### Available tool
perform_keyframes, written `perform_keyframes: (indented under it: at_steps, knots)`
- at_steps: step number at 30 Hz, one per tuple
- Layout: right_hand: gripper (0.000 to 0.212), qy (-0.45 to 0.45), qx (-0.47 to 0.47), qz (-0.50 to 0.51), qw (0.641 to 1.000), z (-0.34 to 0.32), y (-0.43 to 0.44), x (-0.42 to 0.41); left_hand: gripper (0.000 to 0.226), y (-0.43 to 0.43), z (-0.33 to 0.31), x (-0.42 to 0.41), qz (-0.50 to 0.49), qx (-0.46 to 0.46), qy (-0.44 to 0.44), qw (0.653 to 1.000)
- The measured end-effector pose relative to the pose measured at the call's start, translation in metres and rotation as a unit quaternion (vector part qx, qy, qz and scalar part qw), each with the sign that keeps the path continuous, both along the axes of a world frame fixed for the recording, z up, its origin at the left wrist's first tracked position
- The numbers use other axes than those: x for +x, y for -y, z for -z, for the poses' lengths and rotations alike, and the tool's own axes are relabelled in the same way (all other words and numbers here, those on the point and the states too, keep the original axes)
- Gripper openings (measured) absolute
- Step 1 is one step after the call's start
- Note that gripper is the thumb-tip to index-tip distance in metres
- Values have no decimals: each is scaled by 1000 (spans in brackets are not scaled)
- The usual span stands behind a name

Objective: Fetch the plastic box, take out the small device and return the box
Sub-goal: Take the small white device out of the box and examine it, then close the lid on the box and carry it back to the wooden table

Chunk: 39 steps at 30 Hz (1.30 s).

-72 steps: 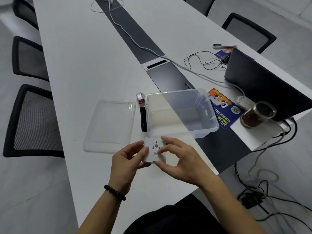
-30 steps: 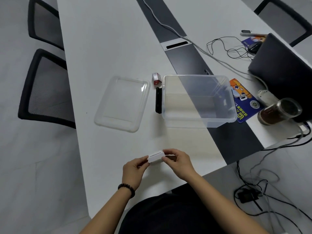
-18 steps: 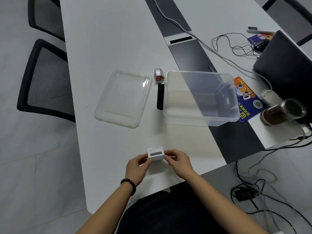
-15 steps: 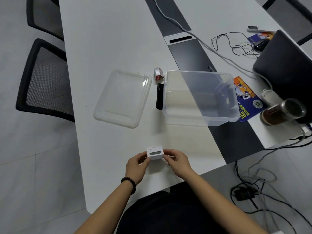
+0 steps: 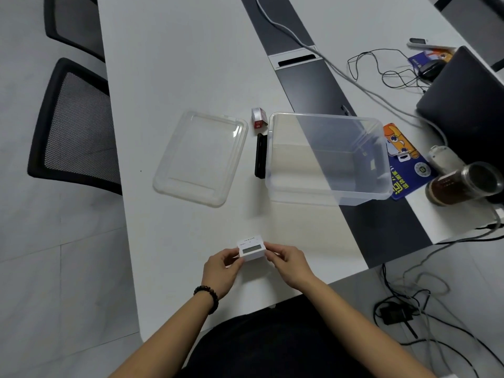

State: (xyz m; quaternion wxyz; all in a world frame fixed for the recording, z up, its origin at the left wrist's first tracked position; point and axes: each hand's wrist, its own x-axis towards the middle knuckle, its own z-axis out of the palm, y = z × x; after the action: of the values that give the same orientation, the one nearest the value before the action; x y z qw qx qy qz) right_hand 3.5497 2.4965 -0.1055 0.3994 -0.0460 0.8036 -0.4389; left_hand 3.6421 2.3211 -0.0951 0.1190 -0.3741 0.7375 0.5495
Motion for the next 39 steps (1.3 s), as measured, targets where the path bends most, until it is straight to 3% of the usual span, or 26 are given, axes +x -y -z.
perform_keyframes:
  at_steps: [13, 17, 20, 24, 28, 32, 36, 39]
  knots:
    - [33, 13, 17, -27, 999, -15, 11, -11, 21, 21, 4, -5, 30, 32, 4, 999]
    - [40, 38, 28, -45, 998, -9, 11, -19, 34, 30, 4, -9, 40, 50, 23, 998]
    - [51, 58, 54, -10, 997, -4, 18, -35, 57, 47, 0, -20, 7, 60, 31, 998]
    - [50, 26, 60, 10, 998, -5, 52, -60, 68, 88, 4, -46, -44, -21, 29, 998]
    - [53, -6, 50, -9, 999, -8, 104, -82, 75, 128, 4, -79, -192, 16, 39, 980]
    - [62, -92, 70, -96, 989, -4, 153, -104, 60, 147, 6, -103, -261, 19, 33, 964]
    - [80, -72, 142, -21, 987, 8, 193, -127, 68, 164, 14, -116, -348, 75, 65, 932]
    - [84, -128, 207, -42, 969, 19, 207, -132, 18, 172, 18, -121, -408, 152, 75, 897]
